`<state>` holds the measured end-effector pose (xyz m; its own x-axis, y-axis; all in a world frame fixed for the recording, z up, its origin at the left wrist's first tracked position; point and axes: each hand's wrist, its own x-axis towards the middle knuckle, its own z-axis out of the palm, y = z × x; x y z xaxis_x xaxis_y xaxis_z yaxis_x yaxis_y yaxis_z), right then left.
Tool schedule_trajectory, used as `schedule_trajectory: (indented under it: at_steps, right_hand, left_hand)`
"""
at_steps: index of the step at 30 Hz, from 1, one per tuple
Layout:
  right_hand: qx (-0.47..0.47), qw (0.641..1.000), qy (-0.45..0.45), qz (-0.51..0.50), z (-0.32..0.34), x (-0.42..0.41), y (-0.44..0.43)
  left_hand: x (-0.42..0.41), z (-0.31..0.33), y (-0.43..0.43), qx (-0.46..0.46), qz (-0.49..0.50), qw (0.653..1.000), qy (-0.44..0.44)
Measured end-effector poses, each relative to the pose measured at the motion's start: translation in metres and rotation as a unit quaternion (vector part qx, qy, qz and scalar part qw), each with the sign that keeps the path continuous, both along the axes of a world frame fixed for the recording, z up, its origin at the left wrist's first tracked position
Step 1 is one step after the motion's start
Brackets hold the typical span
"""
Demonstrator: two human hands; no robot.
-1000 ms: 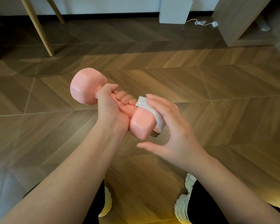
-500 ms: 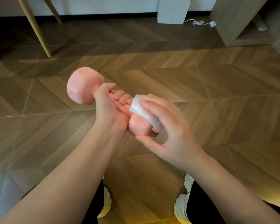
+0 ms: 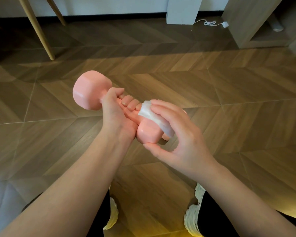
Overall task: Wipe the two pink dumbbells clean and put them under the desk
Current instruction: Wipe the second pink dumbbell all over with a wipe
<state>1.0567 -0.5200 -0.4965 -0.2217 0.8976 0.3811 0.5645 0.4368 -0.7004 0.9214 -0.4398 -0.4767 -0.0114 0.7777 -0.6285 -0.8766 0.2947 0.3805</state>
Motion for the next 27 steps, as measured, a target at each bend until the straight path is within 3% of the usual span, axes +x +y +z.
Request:
schedule_trajectory:
  at_steps: [6, 9, 12, 15, 18, 24, 27]
  right_hand:
    - [-0.225, 0.968, 0.115, -0.006, 0.006, 0.003, 0.001]
    - [-0.259, 0.952, 0.164, -0.012, 0.001, 0.002, 0.001]
    - [-0.2, 0.972, 0.114, -0.042, -0.001, -0.002, -0.001]
    - [-0.046, 0.998, -0.014, -0.038, -0.006, -0.003, 0.001]
    - [0.066, 0.994, -0.085, -0.021, -0.013, -0.002, 0.001]
    - [0.169, 0.977, -0.131, -0.024, -0.019, -0.008, -0.001]
    - [0.114, 0.988, -0.1, -0.024, -0.017, -0.006, 0.0]
  left_hand:
    - [-0.003, -0.001, 0.001, 0.001, -0.016, 1.0, 0.016]
    - [-0.002, -0.001, 0.0, 0.004, -0.018, 1.0, 0.018]
    - [-0.001, -0.002, 0.001, -0.014, -0.015, 1.0, 0.02]
    - [-0.002, -0.005, 0.002, -0.04, -0.004, 0.999, -0.005]
    - [-0.003, -0.007, 0.002, -0.049, -0.004, 0.998, -0.026]
    - [-0.005, 0.001, 0.004, -0.008, -0.025, 1.0, 0.005]
    - [-0.005, 0.0, 0.003, -0.009, -0.023, 1.0, 0.003]
